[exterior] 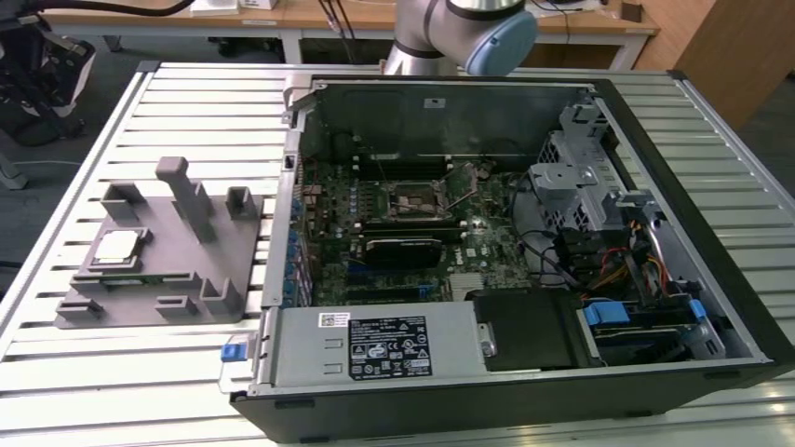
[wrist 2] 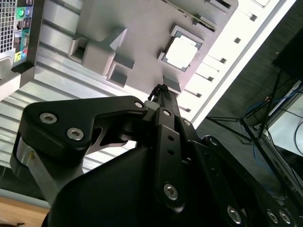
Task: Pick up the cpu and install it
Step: 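Reach for the cpu, then pick up the cpu and move it towards the insertion slot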
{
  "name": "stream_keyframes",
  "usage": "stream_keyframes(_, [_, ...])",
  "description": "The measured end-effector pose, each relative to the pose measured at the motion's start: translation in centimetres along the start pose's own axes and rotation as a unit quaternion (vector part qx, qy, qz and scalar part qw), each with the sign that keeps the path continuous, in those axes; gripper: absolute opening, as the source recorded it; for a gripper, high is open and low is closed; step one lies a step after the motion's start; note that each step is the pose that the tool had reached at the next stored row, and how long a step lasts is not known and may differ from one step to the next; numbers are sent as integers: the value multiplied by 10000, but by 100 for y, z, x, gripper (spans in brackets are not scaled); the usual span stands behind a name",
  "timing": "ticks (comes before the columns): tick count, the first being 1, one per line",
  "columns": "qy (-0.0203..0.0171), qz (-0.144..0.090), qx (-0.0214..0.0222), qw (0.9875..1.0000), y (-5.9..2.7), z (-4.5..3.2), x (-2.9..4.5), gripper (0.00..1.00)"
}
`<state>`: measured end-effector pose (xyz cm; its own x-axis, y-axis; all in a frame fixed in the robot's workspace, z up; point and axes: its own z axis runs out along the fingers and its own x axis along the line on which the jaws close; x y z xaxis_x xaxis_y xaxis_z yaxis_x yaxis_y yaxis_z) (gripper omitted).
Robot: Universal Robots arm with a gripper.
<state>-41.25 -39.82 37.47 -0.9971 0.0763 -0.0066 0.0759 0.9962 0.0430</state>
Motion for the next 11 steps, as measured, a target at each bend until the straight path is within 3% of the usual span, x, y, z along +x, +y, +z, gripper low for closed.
stream_keyframes(11, [6, 0, 0, 10000, -6, 30, 84, 11])
